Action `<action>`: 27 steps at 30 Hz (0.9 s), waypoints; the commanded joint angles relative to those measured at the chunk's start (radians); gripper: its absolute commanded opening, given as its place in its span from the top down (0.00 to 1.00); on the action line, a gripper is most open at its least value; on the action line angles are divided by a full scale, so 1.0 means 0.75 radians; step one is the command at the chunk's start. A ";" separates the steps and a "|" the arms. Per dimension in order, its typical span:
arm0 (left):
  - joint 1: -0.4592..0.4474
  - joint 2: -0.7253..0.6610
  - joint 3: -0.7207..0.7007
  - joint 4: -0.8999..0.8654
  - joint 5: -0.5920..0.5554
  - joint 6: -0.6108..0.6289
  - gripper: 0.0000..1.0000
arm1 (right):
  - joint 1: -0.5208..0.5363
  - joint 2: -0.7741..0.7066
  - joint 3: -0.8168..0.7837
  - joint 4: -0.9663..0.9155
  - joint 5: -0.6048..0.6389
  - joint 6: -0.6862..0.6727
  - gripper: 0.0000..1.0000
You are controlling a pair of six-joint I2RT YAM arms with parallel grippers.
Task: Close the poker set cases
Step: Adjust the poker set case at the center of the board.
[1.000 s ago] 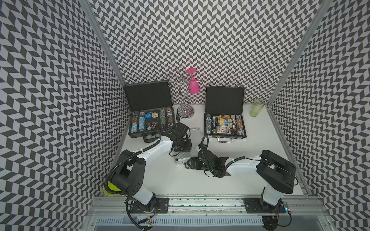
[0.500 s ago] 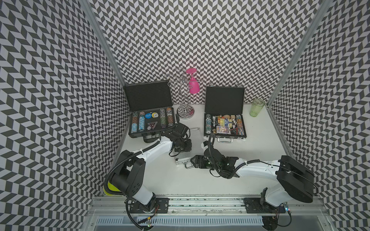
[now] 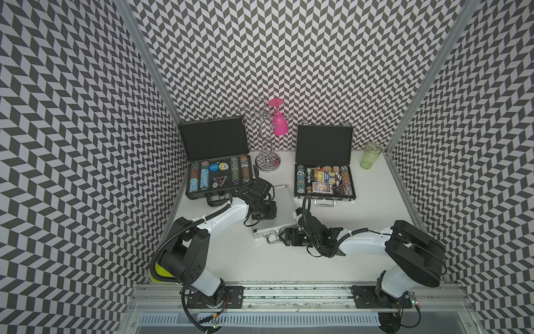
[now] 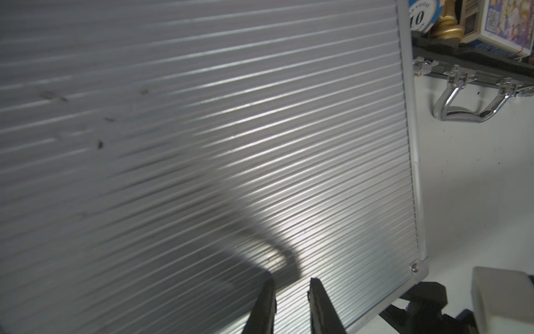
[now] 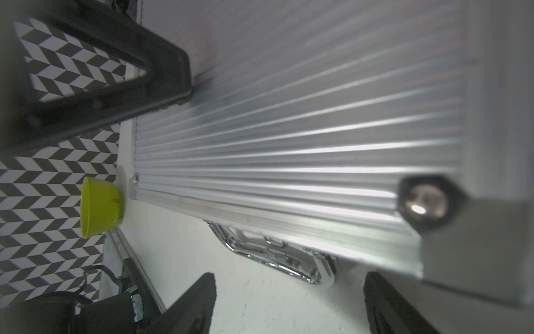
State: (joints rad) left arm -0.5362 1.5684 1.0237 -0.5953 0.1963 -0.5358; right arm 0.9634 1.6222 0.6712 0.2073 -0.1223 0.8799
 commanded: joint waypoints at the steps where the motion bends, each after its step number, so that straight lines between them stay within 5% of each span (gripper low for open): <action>1: -0.013 0.079 -0.089 -0.168 -0.032 -0.009 0.75 | -0.005 0.015 -0.023 0.153 -0.079 0.040 0.18; 27: -0.013 0.067 -0.104 -0.162 -0.029 -0.007 0.75 | -0.033 -0.107 -0.165 0.520 -0.203 0.248 0.24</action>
State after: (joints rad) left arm -0.5362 1.5650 1.0203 -0.5938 0.1963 -0.5358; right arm 0.9371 1.5635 0.5400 0.4538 -0.2447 1.0248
